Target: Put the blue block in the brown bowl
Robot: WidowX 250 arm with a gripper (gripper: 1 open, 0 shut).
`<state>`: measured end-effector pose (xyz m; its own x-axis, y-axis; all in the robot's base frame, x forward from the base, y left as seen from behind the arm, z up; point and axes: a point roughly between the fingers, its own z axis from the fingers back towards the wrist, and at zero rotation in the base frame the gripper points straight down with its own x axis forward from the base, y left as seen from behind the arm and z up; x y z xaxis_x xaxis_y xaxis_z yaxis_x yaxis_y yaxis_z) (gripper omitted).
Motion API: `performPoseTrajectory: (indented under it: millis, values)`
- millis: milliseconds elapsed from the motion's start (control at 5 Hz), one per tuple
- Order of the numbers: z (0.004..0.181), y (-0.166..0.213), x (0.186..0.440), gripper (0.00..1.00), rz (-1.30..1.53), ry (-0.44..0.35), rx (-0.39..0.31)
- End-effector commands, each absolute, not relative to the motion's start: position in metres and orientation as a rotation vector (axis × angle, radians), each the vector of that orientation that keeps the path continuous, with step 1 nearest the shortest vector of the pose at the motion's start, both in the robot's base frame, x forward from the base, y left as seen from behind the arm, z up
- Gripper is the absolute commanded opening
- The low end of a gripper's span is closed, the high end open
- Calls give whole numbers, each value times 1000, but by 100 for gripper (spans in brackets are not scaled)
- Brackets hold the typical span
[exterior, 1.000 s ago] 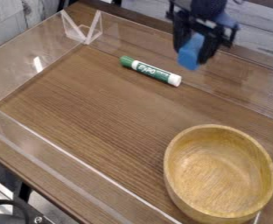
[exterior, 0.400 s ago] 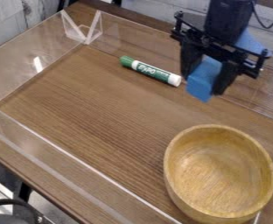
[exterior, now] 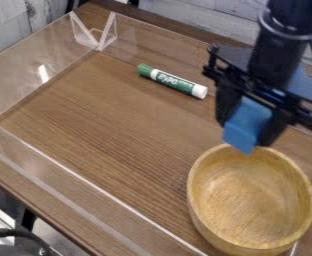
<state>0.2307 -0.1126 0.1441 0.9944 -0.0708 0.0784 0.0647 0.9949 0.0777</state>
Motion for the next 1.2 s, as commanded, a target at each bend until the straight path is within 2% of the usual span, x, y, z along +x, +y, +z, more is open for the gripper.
performPoseTrajectory:
  millis: [0, 400, 600, 1000]
  values:
    - [151, -122, 220, 0, -58, -147, 56]
    - [129, -135, 204, 0, -51, -188, 42]
    - [119, -130, 204, 0, -55, -206, 13]
    - [118, -120, 212, 0, -63, -225, -38]
